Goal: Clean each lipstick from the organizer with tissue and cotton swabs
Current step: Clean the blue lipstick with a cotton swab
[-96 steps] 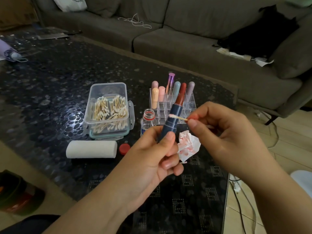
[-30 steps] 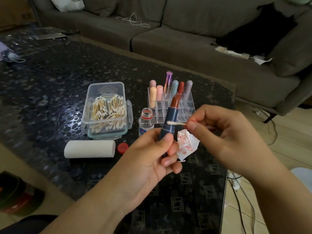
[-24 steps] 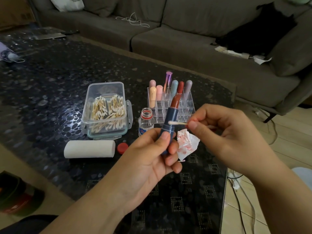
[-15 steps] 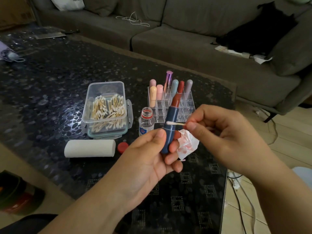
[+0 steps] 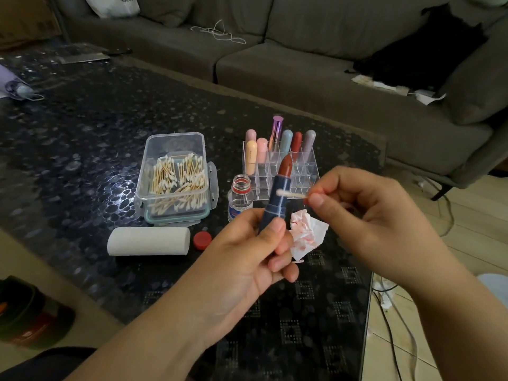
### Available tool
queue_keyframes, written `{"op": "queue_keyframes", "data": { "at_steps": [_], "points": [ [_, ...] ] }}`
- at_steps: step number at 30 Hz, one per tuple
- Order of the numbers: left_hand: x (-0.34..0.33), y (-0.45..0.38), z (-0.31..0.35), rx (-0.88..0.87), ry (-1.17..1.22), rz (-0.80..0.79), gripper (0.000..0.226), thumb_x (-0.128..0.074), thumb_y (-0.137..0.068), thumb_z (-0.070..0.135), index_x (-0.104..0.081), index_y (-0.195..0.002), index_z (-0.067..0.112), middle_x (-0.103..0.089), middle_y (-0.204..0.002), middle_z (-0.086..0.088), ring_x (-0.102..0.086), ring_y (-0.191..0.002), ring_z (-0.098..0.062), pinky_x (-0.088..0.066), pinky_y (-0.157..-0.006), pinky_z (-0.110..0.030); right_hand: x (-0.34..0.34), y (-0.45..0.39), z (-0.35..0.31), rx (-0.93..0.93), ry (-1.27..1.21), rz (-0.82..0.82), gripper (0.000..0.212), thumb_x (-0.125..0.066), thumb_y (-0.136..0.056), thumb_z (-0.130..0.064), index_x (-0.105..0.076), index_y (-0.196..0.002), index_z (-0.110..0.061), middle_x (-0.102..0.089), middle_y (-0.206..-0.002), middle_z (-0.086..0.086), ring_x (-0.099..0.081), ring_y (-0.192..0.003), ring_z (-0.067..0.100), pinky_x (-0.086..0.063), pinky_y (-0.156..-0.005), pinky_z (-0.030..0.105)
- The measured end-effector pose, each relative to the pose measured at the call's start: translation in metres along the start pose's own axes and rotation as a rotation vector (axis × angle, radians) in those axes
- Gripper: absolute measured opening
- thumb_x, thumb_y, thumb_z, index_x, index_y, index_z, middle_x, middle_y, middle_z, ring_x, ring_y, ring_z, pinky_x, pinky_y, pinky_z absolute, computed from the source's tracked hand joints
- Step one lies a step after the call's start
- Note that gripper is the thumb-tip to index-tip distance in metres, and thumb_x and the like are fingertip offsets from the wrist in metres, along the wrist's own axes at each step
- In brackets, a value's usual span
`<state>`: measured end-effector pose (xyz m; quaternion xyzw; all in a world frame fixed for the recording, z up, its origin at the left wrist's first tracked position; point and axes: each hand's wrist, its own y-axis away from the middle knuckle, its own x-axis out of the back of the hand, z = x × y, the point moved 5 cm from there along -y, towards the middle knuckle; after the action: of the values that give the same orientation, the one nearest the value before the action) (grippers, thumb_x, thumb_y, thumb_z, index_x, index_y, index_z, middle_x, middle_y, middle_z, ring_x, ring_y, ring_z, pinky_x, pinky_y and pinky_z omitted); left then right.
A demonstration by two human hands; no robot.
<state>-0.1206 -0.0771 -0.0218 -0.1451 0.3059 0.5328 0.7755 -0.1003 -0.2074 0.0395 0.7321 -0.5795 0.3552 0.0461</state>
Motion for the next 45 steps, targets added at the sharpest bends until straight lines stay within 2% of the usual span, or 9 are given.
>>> {"op": "queue_keyframes", "data": {
  "at_steps": [7,11,16,20,27,30,34,40,45],
  "points": [
    [-0.0009,0.0002,0.0024,-0.016,-0.027,0.041,0.022,-0.052,-0.086,0.022,-0.062,-0.089,0.002,-0.055,-0.067,-0.004,-0.049,-0.058,-0.014,-0.047,-0.053,-0.025,0.0024,-0.0003,0.0008,-0.009,-0.023,0.053,0.012,-0.058,-0.089,-0.026,-0.063,-0.081,-0.019,-0.057,-0.061,-0.007,-0.049,-0.051,0.004,-0.037,-0.049,0.01],
    [-0.0027,0.0012,0.0028,0.002,-0.006,0.043,0.028,-0.047,-0.083,0.024,-0.062,-0.092,0.001,-0.052,-0.065,-0.004,-0.045,-0.055,-0.013,-0.047,-0.052,-0.025,-0.001,0.0002,-0.0006,-0.007,-0.022,-0.019,0.011,-0.058,-0.086,-0.026,-0.064,-0.079,-0.019,-0.059,-0.061,-0.003,-0.05,-0.05,0.005,-0.037,-0.049,0.01],
    [-0.0016,0.0019,0.001,0.057,0.073,0.005,0.032,-0.055,-0.089,0.03,-0.057,-0.101,0.0,-0.048,-0.065,-0.003,-0.04,-0.054,-0.012,-0.047,-0.054,-0.026,0.0035,-0.001,0.0027,-0.018,-0.039,0.049,0.013,-0.059,-0.09,-0.024,-0.063,-0.079,-0.018,-0.054,-0.058,-0.005,-0.045,-0.048,0.003,-0.034,-0.048,0.009],
    [-0.0019,0.0003,0.0005,0.034,0.057,-0.005,0.02,-0.055,-0.078,0.017,-0.054,-0.094,0.005,-0.046,-0.062,-0.002,-0.038,-0.051,-0.011,-0.047,-0.053,-0.026,0.0007,-0.0003,0.0023,-0.014,-0.041,0.013,0.013,-0.059,-0.088,-0.025,-0.063,-0.079,-0.017,-0.054,-0.058,0.003,-0.043,-0.047,0.005,-0.034,-0.047,0.011],
    [-0.0009,0.0001,0.0007,0.022,0.043,0.0,0.009,-0.057,-0.083,0.015,-0.058,-0.088,0.007,-0.048,-0.064,-0.003,-0.042,-0.053,-0.012,-0.047,-0.053,-0.026,-0.0016,0.0002,0.0019,-0.008,-0.019,-0.025,0.012,-0.057,-0.086,-0.026,-0.064,-0.08,-0.018,-0.057,-0.06,0.006,-0.046,-0.049,0.013,-0.037,-0.047,0.016],
    [-0.0004,0.0003,0.0016,0.022,0.033,0.02,0.019,-0.054,-0.085,0.018,-0.063,-0.089,0.003,-0.054,-0.068,-0.006,-0.048,-0.056,-0.014,-0.048,-0.053,-0.026,0.0036,-0.0013,0.0044,-0.014,-0.036,0.063,0.011,-0.059,-0.09,-0.024,-0.063,-0.082,-0.018,-0.055,-0.059,0.004,-0.044,-0.048,0.009,-0.036,-0.046,0.014],
    [-0.001,0.0018,0.0021,0.018,0.015,0.025,0.028,-0.048,-0.083,0.022,-0.061,-0.094,0.001,-0.053,-0.067,-0.005,-0.045,-0.055,-0.013,-0.048,-0.053,-0.025,-0.0006,0.0,0.0026,-0.01,-0.028,-0.011,0.012,-0.058,-0.086,-0.026,-0.064,-0.079,-0.019,-0.056,-0.058,0.001,-0.046,-0.048,0.005,-0.036,-0.048,0.012],
    [-0.0012,0.0007,0.0009,0.066,0.091,-0.02,0.031,-0.053,-0.082,0.026,-0.056,-0.101,0.001,-0.048,-0.066,-0.004,-0.039,-0.053,-0.012,-0.048,-0.054,-0.027,0.003,-0.0014,0.0024,-0.012,-0.035,0.045,0.014,-0.059,-0.091,-0.027,-0.063,-0.081,-0.018,-0.055,-0.06,0.006,-0.044,-0.049,0.008,-0.036,-0.047,0.013],
    [-0.002,-0.0003,0.0001,0.042,0.065,-0.015,0.011,-0.055,-0.079,0.016,-0.052,-0.087,0.01,-0.045,-0.062,-0.002,-0.037,-0.05,-0.011,-0.046,-0.051,-0.026,0.0007,-0.0009,0.0019,0.0,-0.04,0.027,0.011,-0.059,-0.089,-0.023,-0.063,-0.081,-0.017,-0.052,-0.056,-0.002,-0.043,-0.047,0.004,-0.034,-0.048,0.011]
  ]
}}
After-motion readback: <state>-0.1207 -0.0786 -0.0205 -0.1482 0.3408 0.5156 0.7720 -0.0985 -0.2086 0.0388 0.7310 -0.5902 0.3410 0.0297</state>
